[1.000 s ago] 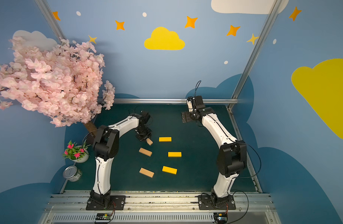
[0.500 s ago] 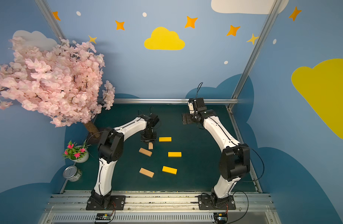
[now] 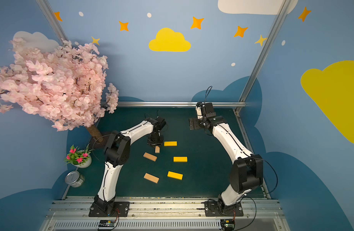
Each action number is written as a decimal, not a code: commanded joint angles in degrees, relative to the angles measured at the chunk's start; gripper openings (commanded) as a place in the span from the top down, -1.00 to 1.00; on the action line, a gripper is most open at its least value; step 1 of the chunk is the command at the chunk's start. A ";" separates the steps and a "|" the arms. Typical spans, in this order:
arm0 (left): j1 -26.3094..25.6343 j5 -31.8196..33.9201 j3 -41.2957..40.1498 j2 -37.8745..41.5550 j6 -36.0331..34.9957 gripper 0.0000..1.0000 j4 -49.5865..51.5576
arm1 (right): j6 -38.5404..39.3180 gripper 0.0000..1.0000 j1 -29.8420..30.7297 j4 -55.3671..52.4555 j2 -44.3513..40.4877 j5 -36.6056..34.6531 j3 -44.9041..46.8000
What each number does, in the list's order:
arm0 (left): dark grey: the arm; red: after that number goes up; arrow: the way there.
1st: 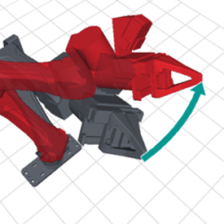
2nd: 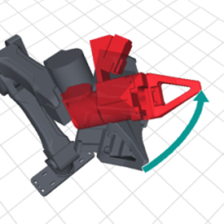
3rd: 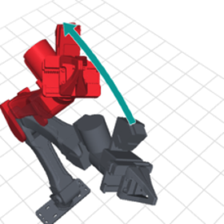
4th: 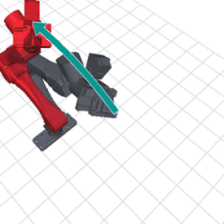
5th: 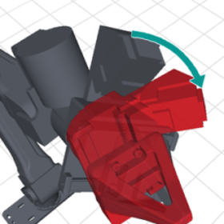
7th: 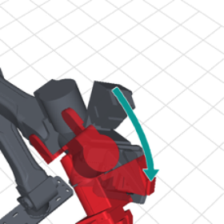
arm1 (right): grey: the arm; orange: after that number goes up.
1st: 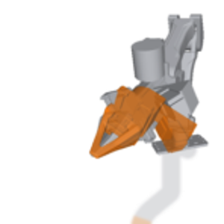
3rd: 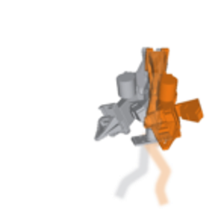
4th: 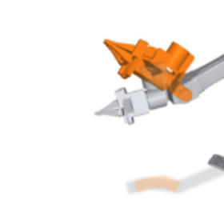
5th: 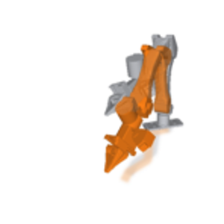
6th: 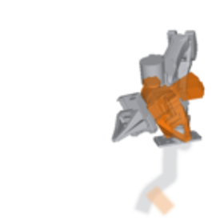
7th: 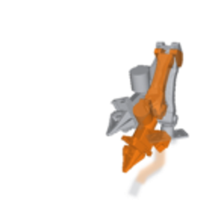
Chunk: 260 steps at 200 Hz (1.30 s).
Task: Assemble the number 6 with building blocks
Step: Assemble the building block at the center of the board.
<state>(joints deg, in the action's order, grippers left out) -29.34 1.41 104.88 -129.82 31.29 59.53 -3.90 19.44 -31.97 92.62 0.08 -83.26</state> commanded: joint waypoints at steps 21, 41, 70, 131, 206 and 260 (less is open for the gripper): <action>-0.96 -1.41 1.85 -1.84 -0.03 0.41 0.63 | -0.27 -0.95 -0.02 0.78 -2.57 -1.04 1.33; -1.11 -1.67 1.65 -1.82 0.01 0.41 0.59 | -0.29 -0.95 -0.01 0.91 -2.96 -1.30 1.71; -1.28 -1.94 1.82 -2.10 0.24 0.41 0.60 | -0.35 -0.95 -0.02 1.21 -3.41 -1.48 2.25; -1.73 -2.59 3.00 -2.89 0.35 0.41 1.12 | -0.17 -0.95 -0.01 1.43 -3.80 -1.92 2.80; -2.45 -2.82 4.54 -3.95 0.44 0.41 2.12 | 0.04 -0.95 0.00 1.87 -4.51 -2.36 3.63; -3.00 -2.73 4.50 -3.96 0.77 0.41 2.10 | 0.30 -0.95 0.00 2.12 -4.93 -2.62 4.28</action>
<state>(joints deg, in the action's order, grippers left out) -31.90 -0.47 108.55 -132.33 31.51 60.88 -3.97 19.44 -30.72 89.91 -1.96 -79.53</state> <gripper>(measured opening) 0.311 0.976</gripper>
